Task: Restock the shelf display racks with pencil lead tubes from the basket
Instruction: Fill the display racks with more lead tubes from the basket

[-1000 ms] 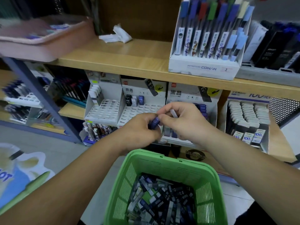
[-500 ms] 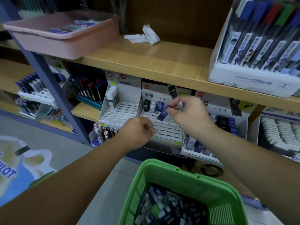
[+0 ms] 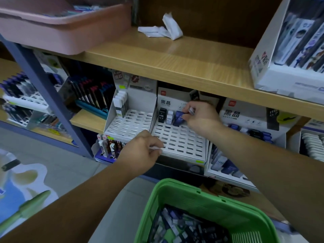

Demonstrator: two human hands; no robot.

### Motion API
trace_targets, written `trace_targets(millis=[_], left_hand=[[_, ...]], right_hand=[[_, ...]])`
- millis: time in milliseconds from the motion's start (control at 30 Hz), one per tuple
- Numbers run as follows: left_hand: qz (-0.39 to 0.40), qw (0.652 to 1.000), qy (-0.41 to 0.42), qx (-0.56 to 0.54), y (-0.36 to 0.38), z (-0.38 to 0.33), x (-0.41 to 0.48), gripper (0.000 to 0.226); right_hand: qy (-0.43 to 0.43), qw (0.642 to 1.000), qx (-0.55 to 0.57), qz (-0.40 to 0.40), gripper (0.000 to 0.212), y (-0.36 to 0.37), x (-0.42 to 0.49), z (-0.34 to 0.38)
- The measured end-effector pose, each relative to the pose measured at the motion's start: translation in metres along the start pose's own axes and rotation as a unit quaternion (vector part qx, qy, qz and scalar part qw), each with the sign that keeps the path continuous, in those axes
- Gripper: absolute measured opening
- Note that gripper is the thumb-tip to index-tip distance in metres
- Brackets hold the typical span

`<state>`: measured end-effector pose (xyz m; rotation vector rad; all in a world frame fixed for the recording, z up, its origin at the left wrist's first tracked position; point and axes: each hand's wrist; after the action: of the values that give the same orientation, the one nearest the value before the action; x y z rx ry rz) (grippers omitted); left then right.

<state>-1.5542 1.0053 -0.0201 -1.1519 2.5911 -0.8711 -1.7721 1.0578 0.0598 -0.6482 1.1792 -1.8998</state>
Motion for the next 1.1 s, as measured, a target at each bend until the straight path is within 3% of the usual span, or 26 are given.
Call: trace_targets(millis=[267,367,433,467,533,600,667,767,833,967,1033,1100], left_hand=[[0.013,1.0,-0.02,-0.007,-0.002,-0.001,-0.002,0.015],[0.009,1.0,-0.016,-0.011,-0.005,-0.004,-0.003,0.015],[-0.015,1.0,0.001,-0.009,-0.007,-0.01,-0.003,0.01],[-0.029,0.999,0.002,-0.023,-0.008,-0.016,-0.003,0.005],[-0.039,0.991,-0.039,-0.12,-0.008,-0.033,-0.004,0.009],[-0.019,0.965,-0.093,-0.244,-0.004,-0.055,-0.004,0.02],[0.001,0.932,-0.129,-0.34,0.002,-0.074,-0.005,0.028],[0.001,0.885,-0.145,-0.442,0.009,-0.089,-0.002,0.028],[-0.006,0.886,-0.148,-0.44,0.01,-0.088,0.002,0.031],[-0.016,0.918,-0.166,-0.36,0.001,-0.076,0.008,0.041],[-0.012,0.92,-0.173,-0.351,-0.005,-0.069,0.009,0.036],[-0.005,0.923,-0.175,-0.343,-0.008,-0.064,0.01,0.021]], right_hand=[[-0.052,0.996,-0.049,0.054,0.008,0.007,0.001,0.003],[-0.07,0.996,0.011,0.05,0.01,0.01,-0.004,0.006],[-0.01,0.99,0.137,0.035,0.014,0.006,-0.011,0.009],[0.047,0.969,0.238,0.055,0.019,0.003,-0.014,0.01],[0.122,0.887,0.427,0.127,0.029,-0.002,-0.021,0.013],[0.151,0.825,0.519,0.164,0.032,-0.003,-0.026,0.015],[0.166,0.79,0.563,0.176,0.034,-0.003,-0.031,0.018],[0.173,0.771,0.585,0.184,0.038,0.0,-0.034,0.025],[0.159,0.786,0.57,0.181,0.04,0.002,-0.033,0.027],[0.097,0.928,0.353,0.065,0.041,-0.005,-0.031,0.021],[0.096,0.949,0.301,0.025,0.042,-0.01,-0.029,0.015],[0.113,0.936,0.332,0.039,0.043,-0.013,-0.026,0.01]])
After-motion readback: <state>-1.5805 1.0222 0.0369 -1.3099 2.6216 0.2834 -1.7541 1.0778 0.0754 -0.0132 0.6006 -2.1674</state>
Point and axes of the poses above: each hand's wrist, its own x-axis towards the middle knuckle, its own y-axis out of the palm, z = x × y, and after that the axes turned 13 degrees about -x, right-handed
